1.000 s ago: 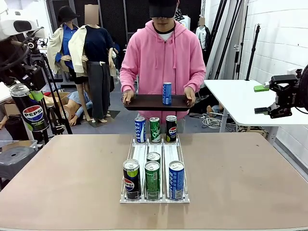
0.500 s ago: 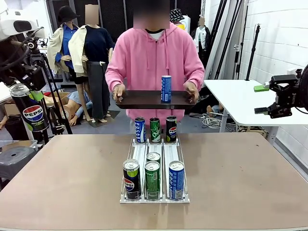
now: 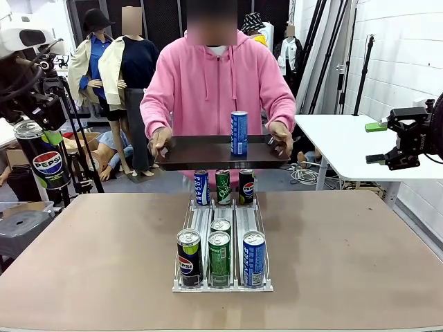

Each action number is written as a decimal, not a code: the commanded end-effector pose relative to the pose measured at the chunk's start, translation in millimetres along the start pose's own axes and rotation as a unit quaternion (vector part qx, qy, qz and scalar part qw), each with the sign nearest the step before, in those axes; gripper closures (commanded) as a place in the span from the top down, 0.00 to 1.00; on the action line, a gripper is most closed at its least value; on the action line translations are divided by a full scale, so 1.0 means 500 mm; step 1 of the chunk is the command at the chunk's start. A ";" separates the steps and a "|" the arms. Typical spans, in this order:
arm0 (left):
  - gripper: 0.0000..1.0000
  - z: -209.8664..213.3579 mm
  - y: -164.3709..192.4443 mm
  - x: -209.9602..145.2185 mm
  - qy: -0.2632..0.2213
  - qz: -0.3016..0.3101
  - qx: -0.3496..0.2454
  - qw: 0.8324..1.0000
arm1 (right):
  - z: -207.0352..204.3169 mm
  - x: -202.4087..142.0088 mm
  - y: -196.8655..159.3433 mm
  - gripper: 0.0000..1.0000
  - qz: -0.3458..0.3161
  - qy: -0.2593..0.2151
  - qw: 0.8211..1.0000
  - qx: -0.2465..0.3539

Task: Retrieve and hand over the desired beverage to the person.
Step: Place the picked can on the Handle tray extended by the person.

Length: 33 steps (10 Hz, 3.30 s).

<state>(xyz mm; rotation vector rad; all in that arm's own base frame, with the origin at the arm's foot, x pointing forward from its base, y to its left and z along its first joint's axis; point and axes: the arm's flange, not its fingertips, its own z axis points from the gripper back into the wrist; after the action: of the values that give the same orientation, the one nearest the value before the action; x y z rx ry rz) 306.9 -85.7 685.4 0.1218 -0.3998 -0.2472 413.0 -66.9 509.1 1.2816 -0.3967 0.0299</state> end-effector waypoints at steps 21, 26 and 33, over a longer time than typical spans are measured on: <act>0.00 -0.026 -0.300 0.290 -0.013 -0.128 -0.043 0.991 | 0.000 0.002 0.001 1.00 0.001 0.003 1.000 -0.002; 0.00 -0.052 -0.338 0.350 -0.015 -0.150 -0.055 0.987 | 0.000 0.002 0.001 1.00 0.001 0.003 1.000 -0.002; 0.00 -0.143 -0.351 0.412 0.015 -0.153 -0.079 0.985 | 0.000 0.002 0.001 1.00 0.001 0.003 1.000 -0.002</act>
<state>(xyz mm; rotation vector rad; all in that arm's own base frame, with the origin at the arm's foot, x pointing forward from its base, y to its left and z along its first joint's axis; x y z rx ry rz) 478.3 -304.5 657.3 0.0252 -0.3178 -0.5614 413.1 -66.6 509.1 1.2808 -0.3962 0.0304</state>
